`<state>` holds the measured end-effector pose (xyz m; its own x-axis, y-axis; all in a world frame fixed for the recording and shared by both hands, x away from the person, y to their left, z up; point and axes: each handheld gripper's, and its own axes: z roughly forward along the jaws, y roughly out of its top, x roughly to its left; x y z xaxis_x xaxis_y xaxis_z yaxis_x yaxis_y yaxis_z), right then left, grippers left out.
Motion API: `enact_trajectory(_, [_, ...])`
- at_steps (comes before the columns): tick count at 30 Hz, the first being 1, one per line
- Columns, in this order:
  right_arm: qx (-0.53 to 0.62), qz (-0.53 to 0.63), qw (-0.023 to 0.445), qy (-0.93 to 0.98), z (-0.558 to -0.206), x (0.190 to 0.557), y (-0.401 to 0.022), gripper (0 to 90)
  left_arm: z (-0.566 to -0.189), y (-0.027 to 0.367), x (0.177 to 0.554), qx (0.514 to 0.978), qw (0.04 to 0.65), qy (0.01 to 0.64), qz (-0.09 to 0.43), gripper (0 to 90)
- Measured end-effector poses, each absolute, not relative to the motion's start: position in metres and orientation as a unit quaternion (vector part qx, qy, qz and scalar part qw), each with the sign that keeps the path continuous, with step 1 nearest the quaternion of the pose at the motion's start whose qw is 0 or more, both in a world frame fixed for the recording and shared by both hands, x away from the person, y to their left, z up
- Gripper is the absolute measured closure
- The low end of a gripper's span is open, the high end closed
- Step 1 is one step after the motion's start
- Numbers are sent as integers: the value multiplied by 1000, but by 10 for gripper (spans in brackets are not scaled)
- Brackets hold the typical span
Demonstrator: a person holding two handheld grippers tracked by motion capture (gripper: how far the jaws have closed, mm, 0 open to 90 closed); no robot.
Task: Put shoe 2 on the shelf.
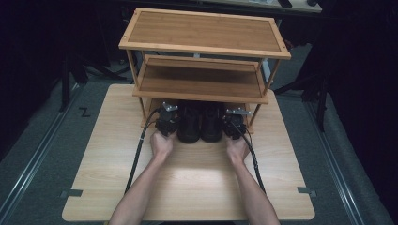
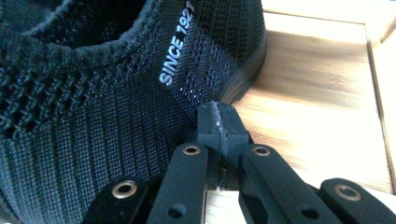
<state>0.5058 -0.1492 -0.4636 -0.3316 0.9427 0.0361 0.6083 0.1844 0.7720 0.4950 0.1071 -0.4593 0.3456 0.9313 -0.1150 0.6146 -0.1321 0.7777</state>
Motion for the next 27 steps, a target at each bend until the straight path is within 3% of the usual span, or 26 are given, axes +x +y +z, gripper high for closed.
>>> enact_trajectory(7, [535, 357, 230, 730, -468, 510, -153, 880, -461, 108, 498, 717, 388, 541, 209, 890])
enact_trajectory(11, [536, 355, 233, 729, -469, 509, -157, 776, -461, 117, 496, 711, 390, 546, 209, 745])
enact_trajectory(17, [528, 358, 245, 730, -470, 499, -164, 702, -459, 125, 486, 714, 392, 535, 224, 555])
enact_trajectory(27, [513, 383, 252, 726, -457, 477, -190, 586, -452, 140, 463, 717, 404, 518, 234, 441])
